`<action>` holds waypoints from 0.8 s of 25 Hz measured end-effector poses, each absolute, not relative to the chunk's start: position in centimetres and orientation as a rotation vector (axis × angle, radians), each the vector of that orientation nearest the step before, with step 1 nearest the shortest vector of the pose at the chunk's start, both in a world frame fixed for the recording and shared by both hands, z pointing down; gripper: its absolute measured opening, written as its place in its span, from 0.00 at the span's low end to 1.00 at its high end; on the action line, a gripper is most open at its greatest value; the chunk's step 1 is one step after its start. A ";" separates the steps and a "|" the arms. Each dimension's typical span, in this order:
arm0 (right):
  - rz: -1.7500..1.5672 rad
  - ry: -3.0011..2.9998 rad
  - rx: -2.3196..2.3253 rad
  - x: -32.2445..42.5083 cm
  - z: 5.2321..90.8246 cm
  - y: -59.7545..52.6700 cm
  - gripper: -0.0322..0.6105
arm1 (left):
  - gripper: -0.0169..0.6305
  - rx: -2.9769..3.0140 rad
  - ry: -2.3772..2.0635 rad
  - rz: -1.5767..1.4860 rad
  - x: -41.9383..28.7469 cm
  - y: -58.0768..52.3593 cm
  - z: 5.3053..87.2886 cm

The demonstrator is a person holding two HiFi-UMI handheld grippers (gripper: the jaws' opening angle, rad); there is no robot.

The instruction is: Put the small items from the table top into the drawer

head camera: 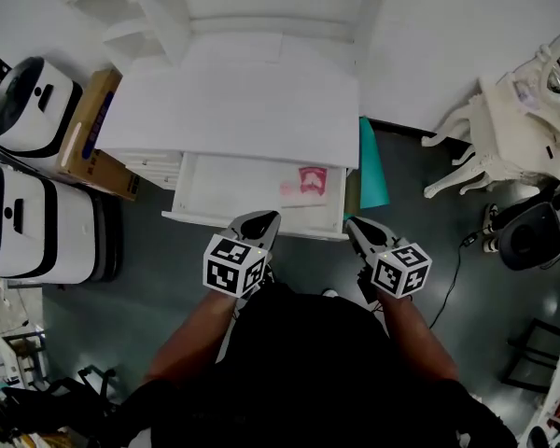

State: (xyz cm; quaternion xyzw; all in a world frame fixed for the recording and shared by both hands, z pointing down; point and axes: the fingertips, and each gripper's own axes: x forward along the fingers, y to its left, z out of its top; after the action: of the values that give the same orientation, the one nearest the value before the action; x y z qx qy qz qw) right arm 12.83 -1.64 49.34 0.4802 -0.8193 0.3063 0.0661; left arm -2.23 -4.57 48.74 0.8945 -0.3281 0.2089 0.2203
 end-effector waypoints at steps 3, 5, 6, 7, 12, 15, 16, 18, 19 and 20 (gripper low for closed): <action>0.940 -2.499 1.408 14.4 49.4 0.3 0.09 | 0.04 2.455 -0.949 0.566 -0.3 -2.5 48.4; 0.946 -2.526 1.377 15.4 49.3 1.8 0.09 | 0.04 2.451 -0.971 0.552 1.1 -0.8 48.0; 0.943 -2.541 1.360 15.8 49.3 2.6 0.09 | 0.04 2.451 -0.982 0.546 1.7 0.1 47.9; 0.935 -2.554 1.344 16.1 49.3 3.3 0.09 | 0.04 2.449 -0.995 0.544 2.2 1.0 47.8; 0.912 -2.594 1.264 17.5 49.8 6.7 0.09 | 0.04 2.382 -1.078 0.542 2.7 5.5 49.2; 0.929 -2.599 1.228 18.5 50.3 8.6 0.09 | 0.04 2.343 -1.118 0.544 2.8 8.4 49.7; 0.933 -2.599 1.217 18.6 50.5 9.1 0.09 | 0.04 2.332 -1.131 0.545 2.6 9.3 49.8; 0.937 -2.600 1.197 18.6 50.8 9.8 0.09 | 0.04 2.307 -1.158 0.546 2.1 10.8 49.8; 0.935 -2.601 1.187 18.5 50.8 10.1 0.09 | 0.04 2.296 -1.171 0.546 1.7 11.4 49.8; 0.926 -2.602 1.177 18.4 50.8 10.4 0.09 | 0.04 2.287 -1.183 0.546 1.4 11.9 49.8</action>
State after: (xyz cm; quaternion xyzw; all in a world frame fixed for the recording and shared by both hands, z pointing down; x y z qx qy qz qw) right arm 18.40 10.38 50.82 0.3912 -0.8645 0.3078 0.0694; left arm 1.41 11.91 49.80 0.8408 -0.4350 0.2009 0.2520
